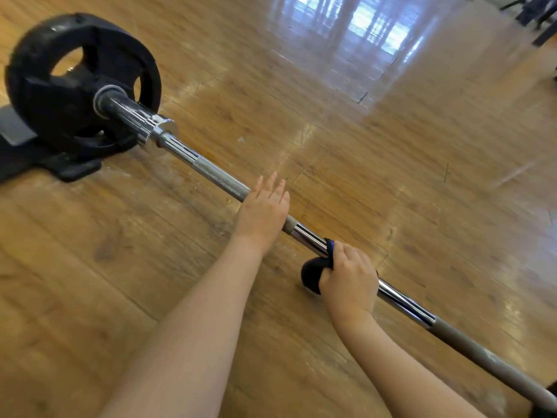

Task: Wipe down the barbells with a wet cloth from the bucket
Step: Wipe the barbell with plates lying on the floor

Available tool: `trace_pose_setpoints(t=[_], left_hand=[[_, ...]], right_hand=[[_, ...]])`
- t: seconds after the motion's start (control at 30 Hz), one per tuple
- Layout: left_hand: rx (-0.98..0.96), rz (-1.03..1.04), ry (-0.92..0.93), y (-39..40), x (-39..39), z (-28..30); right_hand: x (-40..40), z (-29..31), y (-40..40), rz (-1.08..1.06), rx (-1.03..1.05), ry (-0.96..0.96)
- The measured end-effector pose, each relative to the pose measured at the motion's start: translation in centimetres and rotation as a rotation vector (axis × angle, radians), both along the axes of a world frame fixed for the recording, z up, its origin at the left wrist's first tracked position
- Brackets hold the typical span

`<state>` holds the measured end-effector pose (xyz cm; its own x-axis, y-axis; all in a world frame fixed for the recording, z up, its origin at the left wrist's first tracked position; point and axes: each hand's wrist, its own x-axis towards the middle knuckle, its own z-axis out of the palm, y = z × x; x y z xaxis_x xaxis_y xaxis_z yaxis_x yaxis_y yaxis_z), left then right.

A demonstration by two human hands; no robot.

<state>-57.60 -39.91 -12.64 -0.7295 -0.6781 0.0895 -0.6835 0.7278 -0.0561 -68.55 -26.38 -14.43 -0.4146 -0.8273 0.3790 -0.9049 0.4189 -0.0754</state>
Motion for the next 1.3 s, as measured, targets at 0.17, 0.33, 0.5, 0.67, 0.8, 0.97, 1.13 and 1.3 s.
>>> trace_pose_setpoints(t=[0.17,0.33,0.5,0.67,0.8,0.97,1.13,1.3], left_hand=[[0.009,0.032,0.002,0.1,-0.2,-0.3],[-0.009,0.068,0.01,0.5,-0.2,-0.8],[0.002,0.047,0.005,0.6,0.2,-0.5],[-0.081,-0.079,-0.005,1.7,-0.6,-0.5],[-0.047,-0.047,0.008,1.8,-1.6,-0.5],[0.031,0.006,-0.001,1.8,-1.3,-0.7],[0.017,0.013,-0.006,2.1,-1.1,-0.5],[0.033,0.044,-0.005,2.7,-1.4,-0.2]], right_hand=[[2.2,-0.2,-3.7,0.077,0.042,0.026],[1.8,-1.4,-2.9,0.214,0.007,0.071],[-1.7,-1.2,2.9,0.144,-0.089,0.016],[-0.3,-0.3,2.1,0.002,-0.043,-0.062],[2.6,0.0,-3.0,0.083,0.023,-0.08],[1.5,-0.2,-3.0,0.177,0.029,-0.019],[-2.9,0.0,4.3,0.117,-0.044,0.007],[-3.8,0.4,6.8,-0.034,0.025,-0.042]])
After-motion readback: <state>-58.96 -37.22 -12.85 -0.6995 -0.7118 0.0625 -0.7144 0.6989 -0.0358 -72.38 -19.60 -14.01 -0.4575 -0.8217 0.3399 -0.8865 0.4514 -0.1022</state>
